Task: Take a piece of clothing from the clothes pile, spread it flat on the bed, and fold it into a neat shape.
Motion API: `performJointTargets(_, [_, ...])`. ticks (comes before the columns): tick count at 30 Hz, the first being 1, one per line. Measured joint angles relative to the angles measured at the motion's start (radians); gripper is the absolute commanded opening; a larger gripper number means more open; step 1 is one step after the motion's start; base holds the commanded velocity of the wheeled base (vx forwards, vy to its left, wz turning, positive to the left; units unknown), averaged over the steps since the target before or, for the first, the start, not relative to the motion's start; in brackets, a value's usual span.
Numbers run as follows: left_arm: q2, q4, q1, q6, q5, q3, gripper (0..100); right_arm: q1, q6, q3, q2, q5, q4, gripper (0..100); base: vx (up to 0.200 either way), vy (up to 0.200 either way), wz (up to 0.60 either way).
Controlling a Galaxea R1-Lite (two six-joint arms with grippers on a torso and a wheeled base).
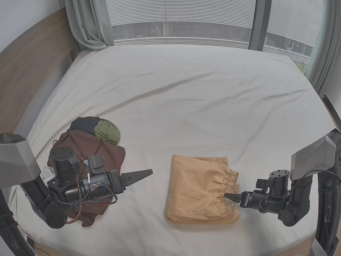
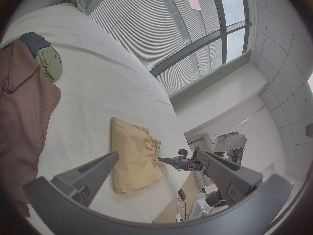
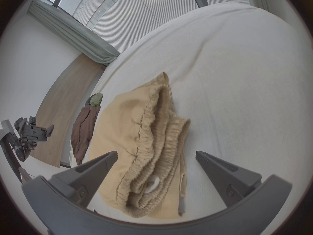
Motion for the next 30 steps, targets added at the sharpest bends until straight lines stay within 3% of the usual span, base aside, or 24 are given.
performJointTargets(11, [0.0, 0.0, 0.0, 0.0, 0.0, 0.001, 100, 0.044, 0.028, 0.007, 0.07, 0.003, -0.004, 100, 0.0, 0.0, 0.0])
performJointTargets(19, [0.003, -0.009, -0.002, 0.001, 0.0, 0.003, 100, 0.104, 0.144, -0.005, 0.091, 0.003, -0.013, 100, 0.0, 0.0, 0.0])
performJointTargets(30, [0.013, -0.032, -0.003, 0.0, 0.0, 0.005, 100, 0.14, 0.196, -0.016, 0.089, 0.004, -0.013, 100, 0.0, 0.0, 0.0])
